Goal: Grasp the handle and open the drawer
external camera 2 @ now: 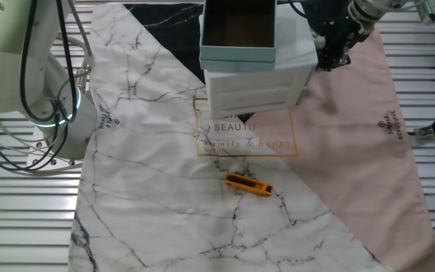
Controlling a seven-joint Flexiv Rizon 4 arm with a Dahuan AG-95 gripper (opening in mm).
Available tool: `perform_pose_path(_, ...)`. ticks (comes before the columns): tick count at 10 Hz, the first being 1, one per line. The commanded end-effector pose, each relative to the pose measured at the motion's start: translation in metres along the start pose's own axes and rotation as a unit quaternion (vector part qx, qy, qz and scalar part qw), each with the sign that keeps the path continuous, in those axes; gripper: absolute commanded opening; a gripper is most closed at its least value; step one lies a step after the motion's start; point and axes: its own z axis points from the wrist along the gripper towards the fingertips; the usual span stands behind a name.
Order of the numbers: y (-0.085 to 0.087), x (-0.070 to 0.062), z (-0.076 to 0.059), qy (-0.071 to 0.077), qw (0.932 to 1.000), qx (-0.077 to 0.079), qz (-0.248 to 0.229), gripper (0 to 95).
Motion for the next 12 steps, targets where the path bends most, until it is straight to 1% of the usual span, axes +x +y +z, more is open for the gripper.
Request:
perform_pose_path(1,0.0002,-0.0013,-0.0008,0.002,1.0000,-0.001,0.001,0.0)
perform_pose_path(5,0.0002,-0.0035,0.0000,0.001,1.0000,0.000,0.001,0.0)
perform_pose_path(9,0.0009,-0.0074,-0.0033,0.003,1.0000,-0.001,0.002,0.0)
perform_pose_path(12,0.0013,-0.0102,-0.0019,0.003,1.0000,0.000,0.003,0.0)
